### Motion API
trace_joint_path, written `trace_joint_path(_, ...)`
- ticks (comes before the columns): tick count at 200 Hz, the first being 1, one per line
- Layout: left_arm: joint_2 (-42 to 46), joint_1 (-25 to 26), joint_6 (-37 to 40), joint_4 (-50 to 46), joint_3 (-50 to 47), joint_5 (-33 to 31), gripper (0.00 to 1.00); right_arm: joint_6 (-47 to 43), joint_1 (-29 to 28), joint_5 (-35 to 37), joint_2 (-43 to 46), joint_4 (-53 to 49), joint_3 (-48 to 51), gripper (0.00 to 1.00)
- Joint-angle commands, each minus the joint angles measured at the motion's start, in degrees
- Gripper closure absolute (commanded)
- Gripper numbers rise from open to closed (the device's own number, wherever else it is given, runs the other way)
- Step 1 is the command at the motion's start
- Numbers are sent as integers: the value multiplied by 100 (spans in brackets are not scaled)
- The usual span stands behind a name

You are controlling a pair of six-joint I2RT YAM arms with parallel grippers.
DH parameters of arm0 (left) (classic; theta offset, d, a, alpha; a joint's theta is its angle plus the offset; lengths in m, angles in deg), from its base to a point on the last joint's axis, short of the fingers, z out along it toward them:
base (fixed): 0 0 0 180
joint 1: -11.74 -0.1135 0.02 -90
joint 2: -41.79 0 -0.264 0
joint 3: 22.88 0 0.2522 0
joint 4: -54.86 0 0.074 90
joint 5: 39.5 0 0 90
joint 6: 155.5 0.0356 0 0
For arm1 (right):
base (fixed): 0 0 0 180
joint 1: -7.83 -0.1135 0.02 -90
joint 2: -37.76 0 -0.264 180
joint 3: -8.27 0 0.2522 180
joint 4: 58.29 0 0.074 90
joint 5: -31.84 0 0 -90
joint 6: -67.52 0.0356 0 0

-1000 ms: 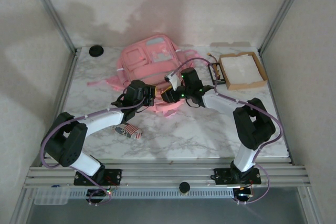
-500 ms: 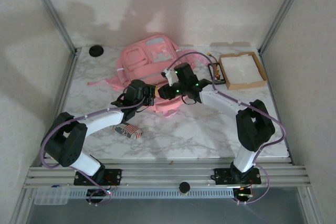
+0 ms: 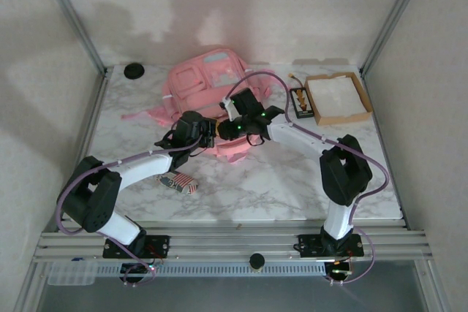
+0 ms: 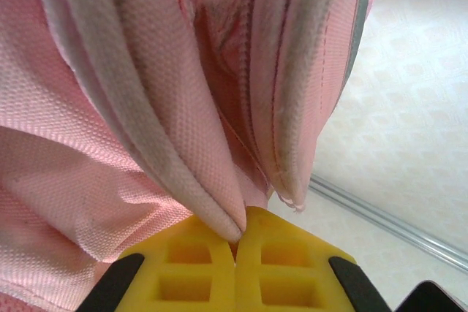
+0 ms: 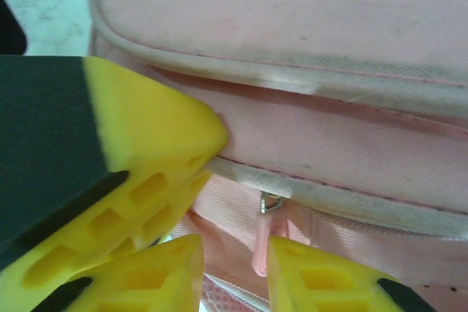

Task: Pack the student bag
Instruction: Zip the student bag at the center of the table.

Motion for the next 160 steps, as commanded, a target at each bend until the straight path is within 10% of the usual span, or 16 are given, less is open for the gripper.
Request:
trace_joint_path(1, 106, -50, 92, 333, 254, -95, 100, 12, -49, 379, -103, -184, -267, 70)
trace_joint_path(160, 150, -50, -113, 622, 46, -35, 100, -187, -140, 699, -218, 51, 57, 68)
